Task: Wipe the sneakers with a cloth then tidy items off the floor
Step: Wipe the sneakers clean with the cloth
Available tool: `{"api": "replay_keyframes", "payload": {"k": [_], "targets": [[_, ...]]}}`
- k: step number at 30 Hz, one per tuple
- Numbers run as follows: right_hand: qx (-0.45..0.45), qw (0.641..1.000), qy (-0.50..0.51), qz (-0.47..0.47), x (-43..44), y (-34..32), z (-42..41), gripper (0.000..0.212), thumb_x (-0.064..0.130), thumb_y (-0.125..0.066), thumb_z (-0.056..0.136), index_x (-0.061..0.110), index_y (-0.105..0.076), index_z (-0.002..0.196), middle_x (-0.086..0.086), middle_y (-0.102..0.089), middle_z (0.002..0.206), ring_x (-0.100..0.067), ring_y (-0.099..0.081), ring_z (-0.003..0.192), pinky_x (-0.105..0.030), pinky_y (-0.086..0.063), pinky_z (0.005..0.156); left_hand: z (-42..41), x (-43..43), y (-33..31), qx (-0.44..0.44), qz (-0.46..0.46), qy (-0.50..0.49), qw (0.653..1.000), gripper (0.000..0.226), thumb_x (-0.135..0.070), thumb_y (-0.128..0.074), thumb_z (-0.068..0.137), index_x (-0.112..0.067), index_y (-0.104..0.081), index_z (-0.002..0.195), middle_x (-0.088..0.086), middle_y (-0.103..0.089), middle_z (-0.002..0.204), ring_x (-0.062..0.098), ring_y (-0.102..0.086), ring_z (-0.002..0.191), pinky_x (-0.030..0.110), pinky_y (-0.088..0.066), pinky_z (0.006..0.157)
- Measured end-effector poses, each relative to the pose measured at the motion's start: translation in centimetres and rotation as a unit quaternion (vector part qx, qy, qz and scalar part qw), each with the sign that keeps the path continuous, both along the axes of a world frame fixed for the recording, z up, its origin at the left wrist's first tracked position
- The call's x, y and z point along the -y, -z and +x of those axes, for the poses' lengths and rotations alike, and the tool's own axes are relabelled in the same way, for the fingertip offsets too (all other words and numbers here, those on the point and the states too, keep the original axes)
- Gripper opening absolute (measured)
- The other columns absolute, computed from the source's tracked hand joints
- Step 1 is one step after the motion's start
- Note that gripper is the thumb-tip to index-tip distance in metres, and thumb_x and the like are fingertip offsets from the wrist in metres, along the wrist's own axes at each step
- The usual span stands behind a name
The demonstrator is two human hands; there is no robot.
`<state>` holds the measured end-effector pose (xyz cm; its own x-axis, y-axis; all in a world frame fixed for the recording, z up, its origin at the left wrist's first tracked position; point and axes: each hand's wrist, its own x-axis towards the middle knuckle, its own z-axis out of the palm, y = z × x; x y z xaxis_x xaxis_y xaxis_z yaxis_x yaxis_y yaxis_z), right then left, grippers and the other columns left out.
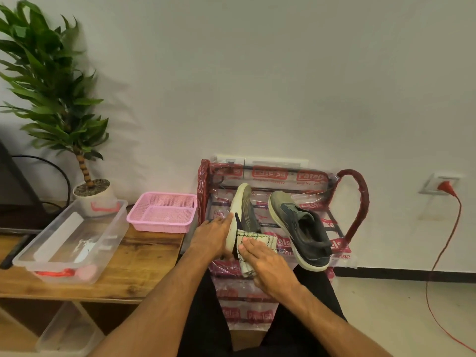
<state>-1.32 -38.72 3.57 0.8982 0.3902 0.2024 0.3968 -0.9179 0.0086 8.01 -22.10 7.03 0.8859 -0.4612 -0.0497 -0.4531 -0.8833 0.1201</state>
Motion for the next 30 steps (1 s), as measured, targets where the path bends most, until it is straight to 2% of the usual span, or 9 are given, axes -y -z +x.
{"api": "replay_keyframes", "payload": {"k": [3, 8, 14, 18, 20, 23, 25, 27, 30], "targets": [[-0.003, 0.997, 0.005, 0.077, 1.5, -1.5, 0.8, 0.069, -0.005, -0.057, 0.08, 0.013, -0.042, 0.145, -0.005, -0.04, 0.151, -0.02, -0.035, 0.141, -0.029, -0.018, 0.118, 0.1, 0.0, -0.1, -0.012, 0.0, -0.007, 1.0, 0.124, -0.049, -0.084, 0.063, -0.019, -0.004, 0.153, 0.01, -0.033, 0.153, 0.03, -0.036, 0.137, 0.045, -0.028, 0.114], [0.025, 0.976, 0.101, 0.192, -1.3, -2.8, 3.0, 0.073, -0.008, -0.053, 0.076, 0.012, -0.042, 0.146, -0.003, -0.044, 0.149, -0.018, -0.038, 0.139, -0.027, -0.027, 0.114, -0.1, 0.0, -0.2, -0.008, 0.008, -0.005, 1.0, 0.123, -0.047, -0.083, 0.065, -0.018, -0.003, 0.154, 0.01, -0.028, 0.155, 0.029, -0.032, 0.14, 0.044, -0.025, 0.116], [0.026, 0.984, 0.096, 0.15, -3.2, -1.5, 1.4, 0.066, -0.001, -0.059, 0.08, 0.008, -0.045, 0.143, -0.008, -0.046, 0.147, -0.021, -0.039, 0.139, -0.025, -0.019, 0.114, -0.2, -0.1, -0.3, 0.015, -0.003, 0.001, 1.0, 0.116, -0.04, -0.083, 0.069, -0.016, -0.006, 0.153, 0.011, -0.033, 0.152, 0.029, -0.037, 0.137, 0.042, -0.028, 0.114], [0.011, 0.977, 0.139, 0.159, -3.0, -2.6, 3.6, 0.051, 0.0, -0.059, 0.078, 0.01, -0.055, 0.128, -0.005, -0.06, 0.127, -0.021, -0.056, 0.117, -0.031, -0.048, 0.096, -0.5, 0.3, 0.0, 0.031, 0.011, 0.012, 0.999, 0.117, -0.042, -0.082, 0.07, -0.013, -0.005, 0.153, 0.011, -0.021, 0.158, 0.026, -0.019, 0.146, 0.04, -0.015, 0.119], [0.017, 0.97, 0.161, 0.181, -3.4, -3.2, 4.3, 0.043, 0.0, -0.06, 0.079, 0.01, -0.058, 0.12, -0.004, -0.062, 0.118, -0.023, -0.06, 0.107, -0.033, -0.052, 0.088, -0.3, 0.2, 0.3, 0.038, 0.034, 0.014, 0.999, 0.117, -0.042, -0.079, 0.073, -0.011, 0.001, 0.153, 0.01, -0.007, 0.161, 0.024, -0.004, 0.149, 0.039, -0.006, 0.121], [0.027, 0.971, 0.154, 0.18, -4.5, -2.5, 3.3, 0.05, -0.001, -0.063, 0.079, 0.006, -0.055, 0.128, -0.008, -0.06, 0.126, -0.024, -0.056, 0.118, -0.032, -0.045, 0.103, -0.1, 0.0, 0.6, 0.057, 0.05, 0.024, 0.997, 0.106, -0.033, -0.073, 0.082, -0.009, 0.003, 0.153, 0.01, 0.0, 0.162, 0.023, 0.003, 0.149, 0.039, -0.003, 0.121], [0.03, 0.978, 0.13, 0.158, -4.8, -1.5, 1.8, 0.063, -0.004, -0.064, 0.078, 0.004, -0.048, 0.139, -0.014, -0.052, 0.139, -0.027, -0.048, 0.131, -0.031, -0.026, 0.114, -0.1, 0.0, 0.7, 0.072, 0.045, 0.029, 0.996, 0.095, -0.018, -0.066, 0.088, -0.009, 0.003, 0.153, 0.01, 0.0, 0.162, 0.022, 0.004, 0.149, 0.038, -0.003, 0.121], [0.034, 0.984, 0.117, 0.131, -4.3, -1.2, 1.3, 0.069, -0.006, -0.062, 0.079, 0.004, -0.041, 0.144, -0.015, -0.045, 0.147, -0.026, -0.04, 0.138, -0.028, -0.014, 0.113, -0.2, 0.2, 0.7, 0.07, 0.043, 0.028, 0.996, 0.097, -0.022, -0.067, 0.087, -0.009, 0.003, 0.153, 0.01, 0.0, 0.162, 0.021, 0.004, 0.149, 0.037, -0.001, 0.121], [-0.005, 0.978, 0.155, 0.143, -3.0, -2.0, 2.8, 0.066, -0.004, -0.06, 0.08, 0.008, -0.042, 0.143, -0.011, -0.05, 0.143, -0.026, -0.048, 0.131, -0.033, -0.036, 0.11, -0.2, 0.5, 0.6, 0.052, 0.039, 0.028, 0.998, 0.116, -0.042, -0.076, 0.076, -0.008, 0.003, 0.153, 0.011, 0.0, 0.162, 0.023, 0.002, 0.149, 0.038, 0.0, 0.121]]}}
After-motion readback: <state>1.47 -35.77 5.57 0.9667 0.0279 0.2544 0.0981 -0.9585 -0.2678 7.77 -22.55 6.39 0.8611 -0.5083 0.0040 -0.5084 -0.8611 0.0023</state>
